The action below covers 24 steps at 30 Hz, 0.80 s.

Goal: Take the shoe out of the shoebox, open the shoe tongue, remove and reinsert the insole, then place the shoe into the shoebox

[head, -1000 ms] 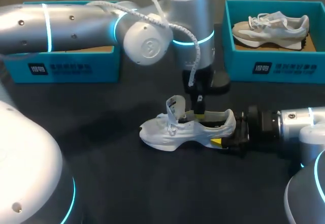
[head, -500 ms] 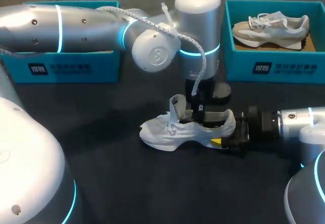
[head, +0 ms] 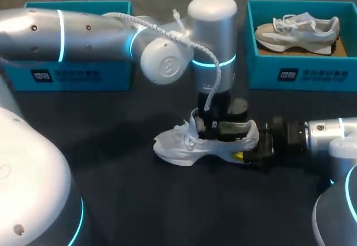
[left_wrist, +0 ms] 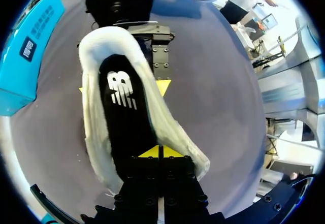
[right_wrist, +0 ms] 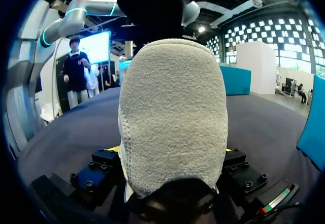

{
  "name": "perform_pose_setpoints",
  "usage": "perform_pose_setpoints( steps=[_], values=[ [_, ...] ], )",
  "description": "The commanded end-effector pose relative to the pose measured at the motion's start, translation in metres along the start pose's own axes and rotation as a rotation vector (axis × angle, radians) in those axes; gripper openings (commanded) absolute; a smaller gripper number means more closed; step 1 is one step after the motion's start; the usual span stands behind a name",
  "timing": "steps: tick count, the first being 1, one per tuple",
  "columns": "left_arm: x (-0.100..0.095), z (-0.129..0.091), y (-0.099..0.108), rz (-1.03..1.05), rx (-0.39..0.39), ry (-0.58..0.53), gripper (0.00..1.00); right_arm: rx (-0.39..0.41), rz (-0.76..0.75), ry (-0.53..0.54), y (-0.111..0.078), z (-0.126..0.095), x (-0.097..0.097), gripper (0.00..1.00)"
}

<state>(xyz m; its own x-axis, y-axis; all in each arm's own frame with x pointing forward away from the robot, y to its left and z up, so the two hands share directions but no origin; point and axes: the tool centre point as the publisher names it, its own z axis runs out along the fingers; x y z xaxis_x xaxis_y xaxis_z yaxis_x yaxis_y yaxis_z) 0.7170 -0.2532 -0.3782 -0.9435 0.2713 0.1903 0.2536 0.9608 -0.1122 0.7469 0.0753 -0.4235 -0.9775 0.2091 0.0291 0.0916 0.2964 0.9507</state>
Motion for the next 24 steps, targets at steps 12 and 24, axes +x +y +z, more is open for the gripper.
perform_pose_setpoints(
  steps=[12, 24],
  values=[
    [0.001, -0.003, -0.002, -0.011, -0.012, -0.057, 0.0, 0.002, 0.0, -0.001, 0.0, 0.0, 0.0, 0.0],
    [0.003, 0.01, 0.003, -0.006, -0.016, -0.014, 0.0, 0.002, 0.0, -0.001, 0.0, 0.0, 0.0, 0.0]
  ],
)
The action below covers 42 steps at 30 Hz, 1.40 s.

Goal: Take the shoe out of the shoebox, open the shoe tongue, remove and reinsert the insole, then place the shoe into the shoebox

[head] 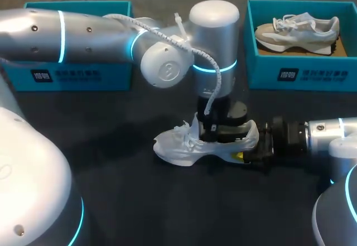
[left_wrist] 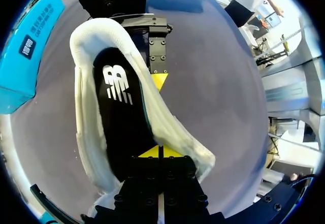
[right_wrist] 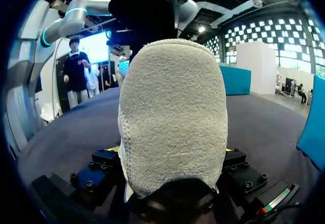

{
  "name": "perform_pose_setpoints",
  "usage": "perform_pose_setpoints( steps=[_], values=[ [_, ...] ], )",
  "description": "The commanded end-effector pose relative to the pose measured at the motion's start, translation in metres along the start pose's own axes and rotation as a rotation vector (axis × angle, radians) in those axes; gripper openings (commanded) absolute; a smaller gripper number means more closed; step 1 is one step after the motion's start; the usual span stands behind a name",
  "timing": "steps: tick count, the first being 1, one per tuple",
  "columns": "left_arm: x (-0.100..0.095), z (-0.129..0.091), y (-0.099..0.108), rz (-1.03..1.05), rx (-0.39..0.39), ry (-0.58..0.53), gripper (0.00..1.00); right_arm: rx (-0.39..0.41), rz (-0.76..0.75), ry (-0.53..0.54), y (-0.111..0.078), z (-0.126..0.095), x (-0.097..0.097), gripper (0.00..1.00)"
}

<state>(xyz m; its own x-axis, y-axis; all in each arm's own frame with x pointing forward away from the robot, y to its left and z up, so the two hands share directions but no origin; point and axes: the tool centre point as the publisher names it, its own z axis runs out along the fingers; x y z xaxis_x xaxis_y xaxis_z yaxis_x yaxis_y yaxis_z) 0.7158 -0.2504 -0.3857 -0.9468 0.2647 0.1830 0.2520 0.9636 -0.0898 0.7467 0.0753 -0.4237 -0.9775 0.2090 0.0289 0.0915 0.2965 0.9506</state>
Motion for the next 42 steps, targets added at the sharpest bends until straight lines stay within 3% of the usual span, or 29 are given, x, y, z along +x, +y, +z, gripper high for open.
perform_pose_setpoints(
  steps=[1, 2, 3, 16, 20, 38, 42],
  values=[
    [0.003, 0.004, -0.001, 0.001, 0.004, -0.012, 0.05, 0.002, 0.001, -0.001, 0.0, 0.0, 0.0, 0.0],
    [0.003, 0.004, -0.001, -0.004, -0.003, -0.022, 0.24, 0.002, 0.001, -0.001, 0.0, 0.0, 0.0, 0.0],
    [0.003, 0.006, -0.001, -0.005, -0.003, -0.024, 0.25, 0.002, 0.001, -0.001, 0.0, 0.0, 0.0, 0.0],
    [-0.007, 0.016, -0.004, -0.014, -0.009, -0.106, 0.26, 0.002, 0.001, -0.001, 0.0, 0.0, 0.0, 0.0],
    [-0.015, 0.017, -0.009, -0.016, -0.011, -0.152, 0.4, 0.002, 0.001, -0.001, 0.0, 0.0, 0.0, 0.0],
    [-0.047, 0.023, -0.013, -0.054, -0.029, -0.346, 0.36, 0.002, 0.001, -0.001, 0.0, 0.0, 0.0, 0.0],
    [-0.055, 0.02, -0.012, -0.073, -0.035, -0.381, 0.3, 0.002, 0.001, -0.001, 0.0, 0.0, 0.0, 0.0]
  ],
)
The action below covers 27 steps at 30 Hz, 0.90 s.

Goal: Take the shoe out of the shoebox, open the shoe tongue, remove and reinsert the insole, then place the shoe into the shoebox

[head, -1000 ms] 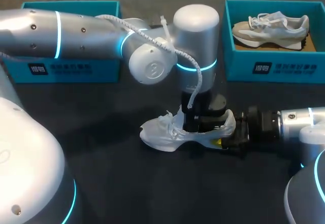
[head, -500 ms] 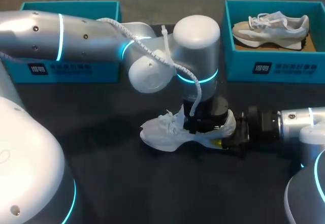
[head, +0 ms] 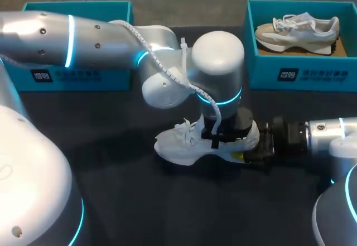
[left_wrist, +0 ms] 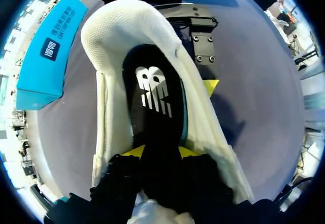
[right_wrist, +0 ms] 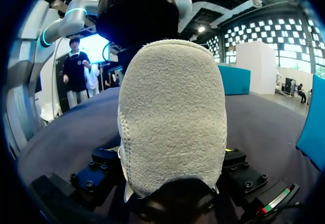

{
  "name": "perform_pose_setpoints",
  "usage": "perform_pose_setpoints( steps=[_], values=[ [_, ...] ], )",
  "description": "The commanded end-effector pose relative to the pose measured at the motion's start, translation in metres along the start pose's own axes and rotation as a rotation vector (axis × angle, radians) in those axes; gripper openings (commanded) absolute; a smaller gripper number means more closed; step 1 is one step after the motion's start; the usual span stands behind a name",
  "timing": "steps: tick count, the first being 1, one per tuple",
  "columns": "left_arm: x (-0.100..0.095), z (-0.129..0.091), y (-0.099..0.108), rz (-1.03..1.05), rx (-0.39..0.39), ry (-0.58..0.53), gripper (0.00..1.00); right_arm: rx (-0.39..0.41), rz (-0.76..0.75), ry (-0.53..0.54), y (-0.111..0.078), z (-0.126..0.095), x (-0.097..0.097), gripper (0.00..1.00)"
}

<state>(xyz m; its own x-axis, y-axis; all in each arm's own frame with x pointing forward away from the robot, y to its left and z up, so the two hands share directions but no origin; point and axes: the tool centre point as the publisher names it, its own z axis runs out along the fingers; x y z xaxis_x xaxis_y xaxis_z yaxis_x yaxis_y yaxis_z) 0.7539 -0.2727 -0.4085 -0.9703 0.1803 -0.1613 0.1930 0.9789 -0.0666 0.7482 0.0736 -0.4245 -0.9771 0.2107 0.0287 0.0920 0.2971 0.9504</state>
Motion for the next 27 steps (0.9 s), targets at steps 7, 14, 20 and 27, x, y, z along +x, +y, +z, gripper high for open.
perform_pose_setpoints(
  steps=[7, 14, 20, 27],
  values=[
    [-0.017, 0.012, -0.002, -0.025, -0.04, -0.071, 0.14, 0.001, 0.0, 0.001, 0.001, 0.002, 0.002, 0.0],
    [-0.023, 0.004, 0.003, -0.049, -0.024, -0.075, 0.0, 0.001, 0.0, 0.001, 0.001, 0.002, 0.002, 0.0],
    [-0.023, -0.007, 0.005, -0.07, 0.019, -0.059, 0.0, 0.001, 0.0, 0.001, 0.001, 0.002, 0.002, 0.0],
    [-0.02, -0.028, 0.013, -0.127, 0.138, 0.083, 0.0, 0.001, 0.0, 0.001, 0.001, 0.002, 0.002, 0.0]
  ],
)
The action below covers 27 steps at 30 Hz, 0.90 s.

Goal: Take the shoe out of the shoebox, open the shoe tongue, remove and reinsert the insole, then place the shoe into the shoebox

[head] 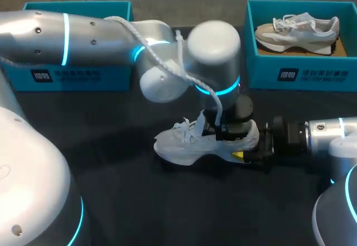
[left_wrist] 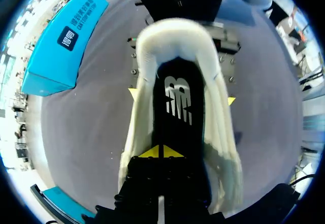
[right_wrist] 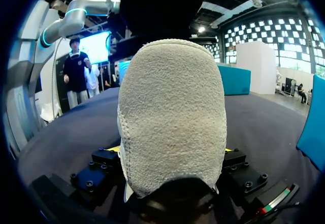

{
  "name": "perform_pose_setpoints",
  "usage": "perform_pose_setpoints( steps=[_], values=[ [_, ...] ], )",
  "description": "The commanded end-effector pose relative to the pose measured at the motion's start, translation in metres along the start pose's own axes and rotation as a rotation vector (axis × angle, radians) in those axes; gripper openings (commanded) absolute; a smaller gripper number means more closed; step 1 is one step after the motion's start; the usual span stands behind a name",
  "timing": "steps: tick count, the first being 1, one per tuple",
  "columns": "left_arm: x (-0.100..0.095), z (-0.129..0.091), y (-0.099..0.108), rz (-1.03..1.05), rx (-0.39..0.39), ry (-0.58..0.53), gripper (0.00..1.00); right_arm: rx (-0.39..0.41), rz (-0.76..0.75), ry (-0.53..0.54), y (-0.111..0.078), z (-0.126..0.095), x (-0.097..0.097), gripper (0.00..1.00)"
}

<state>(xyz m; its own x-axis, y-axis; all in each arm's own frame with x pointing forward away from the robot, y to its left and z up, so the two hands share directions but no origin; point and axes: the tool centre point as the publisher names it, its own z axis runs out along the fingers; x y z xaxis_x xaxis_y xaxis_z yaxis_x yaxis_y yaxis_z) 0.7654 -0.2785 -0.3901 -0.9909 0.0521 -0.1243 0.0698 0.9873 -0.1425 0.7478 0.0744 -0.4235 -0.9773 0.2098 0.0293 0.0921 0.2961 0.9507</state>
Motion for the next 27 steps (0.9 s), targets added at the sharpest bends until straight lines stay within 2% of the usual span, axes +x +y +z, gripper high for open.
perform_pose_setpoints(
  steps=[1, 11, 16, 21, 27],
  values=[
    [-0.006, -0.015, 0.016, 0.003, 0.085, 0.07, 0.0, 0.002, 0.0, 0.0, 0.0, 0.001, 0.001, 0.0],
    [-0.003, -0.027, 0.017, 0.006, 0.161, 0.15, 0.0, 0.002, 0.0, 0.0, 0.0, 0.001, 0.001, 0.0],
    [0.006, -0.037, 0.018, 0.046, 0.207, 0.213, 0.0, 0.002, 0.0, 0.0, 0.0, 0.001, 0.001, 0.0],
    [0.011, -0.042, 0.017, 0.068, 0.21, 0.21, 0.0, 0.002, 0.0, 0.0, 0.0, 0.001, 0.001, 0.0],
    [0.016, -0.041, 0.014, 0.109, 0.177, 0.208, 0.0, 0.002, 0.0, 0.0, 0.0, 0.001, 0.001, 0.0]
  ],
)
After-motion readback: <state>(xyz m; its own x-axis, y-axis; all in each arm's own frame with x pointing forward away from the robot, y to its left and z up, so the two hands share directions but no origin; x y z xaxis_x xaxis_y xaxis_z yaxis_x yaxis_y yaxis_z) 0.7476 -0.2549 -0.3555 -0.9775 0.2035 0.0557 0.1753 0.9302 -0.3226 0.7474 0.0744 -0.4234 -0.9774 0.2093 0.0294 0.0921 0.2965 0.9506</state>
